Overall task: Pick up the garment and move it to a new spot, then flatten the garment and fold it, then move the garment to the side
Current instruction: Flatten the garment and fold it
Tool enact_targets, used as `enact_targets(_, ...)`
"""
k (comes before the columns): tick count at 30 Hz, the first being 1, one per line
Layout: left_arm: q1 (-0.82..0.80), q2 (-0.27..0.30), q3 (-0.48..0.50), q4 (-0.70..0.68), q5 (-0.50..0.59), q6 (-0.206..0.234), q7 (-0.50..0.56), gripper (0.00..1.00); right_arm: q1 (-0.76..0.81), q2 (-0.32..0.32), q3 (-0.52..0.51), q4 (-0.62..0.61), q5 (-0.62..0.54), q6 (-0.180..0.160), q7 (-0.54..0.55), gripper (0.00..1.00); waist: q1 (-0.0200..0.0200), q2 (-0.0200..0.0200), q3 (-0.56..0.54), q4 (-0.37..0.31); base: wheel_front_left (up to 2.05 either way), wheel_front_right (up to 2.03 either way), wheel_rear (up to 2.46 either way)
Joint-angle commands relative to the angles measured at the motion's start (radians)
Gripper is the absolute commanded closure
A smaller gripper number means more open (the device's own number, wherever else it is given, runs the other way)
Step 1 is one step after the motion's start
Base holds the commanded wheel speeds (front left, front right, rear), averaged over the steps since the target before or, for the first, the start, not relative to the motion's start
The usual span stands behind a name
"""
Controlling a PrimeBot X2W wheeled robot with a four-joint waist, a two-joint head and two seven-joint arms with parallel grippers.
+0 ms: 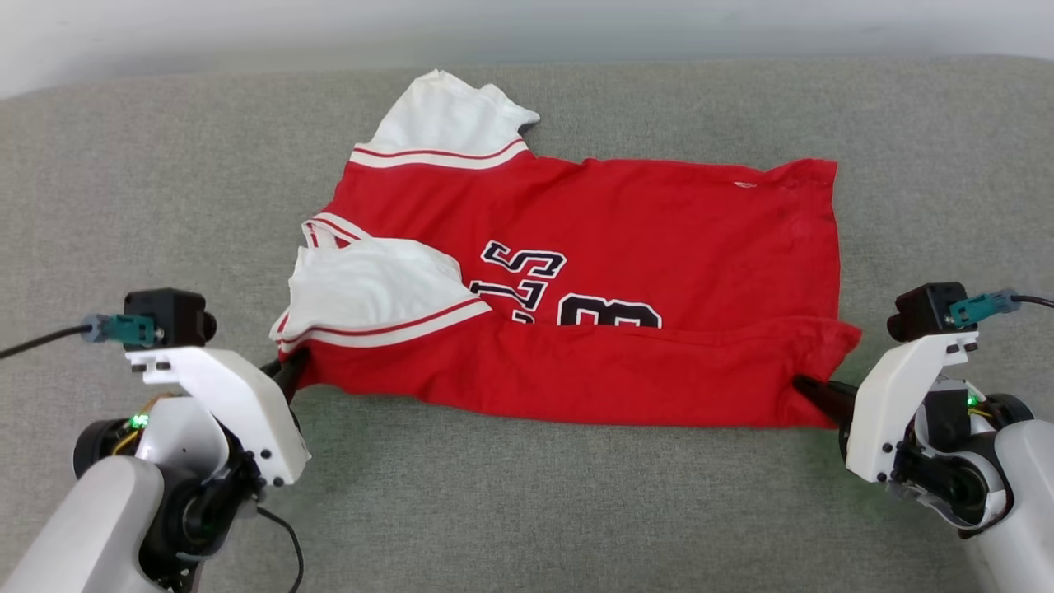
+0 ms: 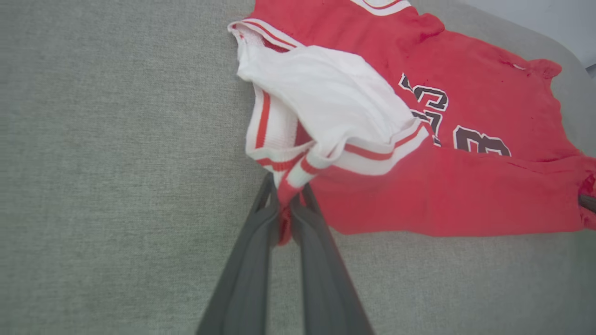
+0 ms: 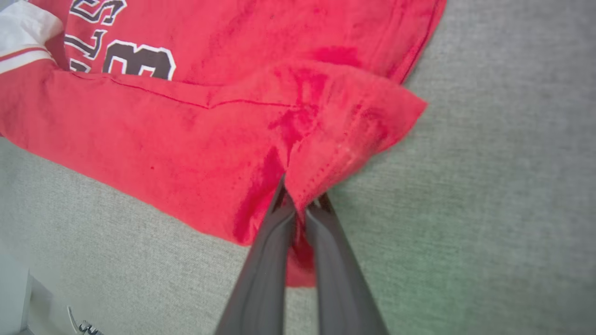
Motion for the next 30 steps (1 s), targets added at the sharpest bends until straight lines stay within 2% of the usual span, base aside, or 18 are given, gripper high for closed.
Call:
enact_targets(1,0.020,-0.002,0.000,-0.002,0.000,0.006,-0.008,1.00,-0.006,-0.005,0.004,-0.007,0.009,0.000,-0.007,1.00,0.0000,0.0000,-0.016,0.002,0.00,0.00,0.00)
enact_targets(9,0.121,-0.012,0.012,-0.037,-0.009,0.043,-0.046,1.00,0.072,-0.041,0.025,-0.061,0.023,0.000,-0.012,1.00,0.0000,0.0000,-0.108,0.012,0.00,0.00,0.00)
enact_targets(16,0.245,0.000,0.026,-0.079,-0.031,0.082,-0.051,1.00,0.188,-0.059,-0.005,-0.132,0.019,0.000,0.010,1.00,0.0000,0.0000,-0.178,0.027,0.00,0.00,0.00)
enact_targets(22,0.329,-0.005,0.014,-0.058,-0.063,0.101,-0.020,1.00,0.279,-0.037,-0.050,-0.155,-0.003,0.000,0.047,1.00,0.0000,0.0000,-0.200,0.027,0.00,0.00,0.00)
enact_targets(25,0.351,-0.027,0.014,-0.024,-0.086,0.092,-0.029,1.00,0.306,-0.016,-0.059,-0.144,-0.020,0.000,0.047,1.00,0.0000,0.0000,-0.203,0.023,0.00,0.00,0.00)
enact_targets(26,0.353,-0.033,0.010,-0.008,-0.087,0.090,-0.033,1.00,0.311,-0.013,-0.056,-0.141,-0.028,0.000,0.036,0.68,0.0000,0.0000,-0.203,0.021,0.00,0.00,0.00)
enact_targets(27,0.351,-0.044,0.005,0.006,-0.090,0.084,-0.038,0.07,0.316,-0.011,-0.053,-0.137,-0.034,0.000,0.020,0.00,0.0000,0.0000,-0.202,0.020,0.00,0.00,0.00)
enact_targets(28,0.344,-0.051,0.002,0.019,-0.088,0.078,-0.047,0.00,0.320,-0.008,-0.049,-0.133,-0.042,0.000,-0.001,0.00,0.0000,0.0000,-0.202,0.019,0.00,0.00,0.00)
enact_targets(30,0.323,-0.062,0.001,0.040,-0.079,0.066,-0.068,0.00,0.318,-0.002,-0.038,-0.140,-0.053,0.000,-0.059,0.00,0.0000,0.0000,-0.202,0.016,0.00,0.00,0.00)
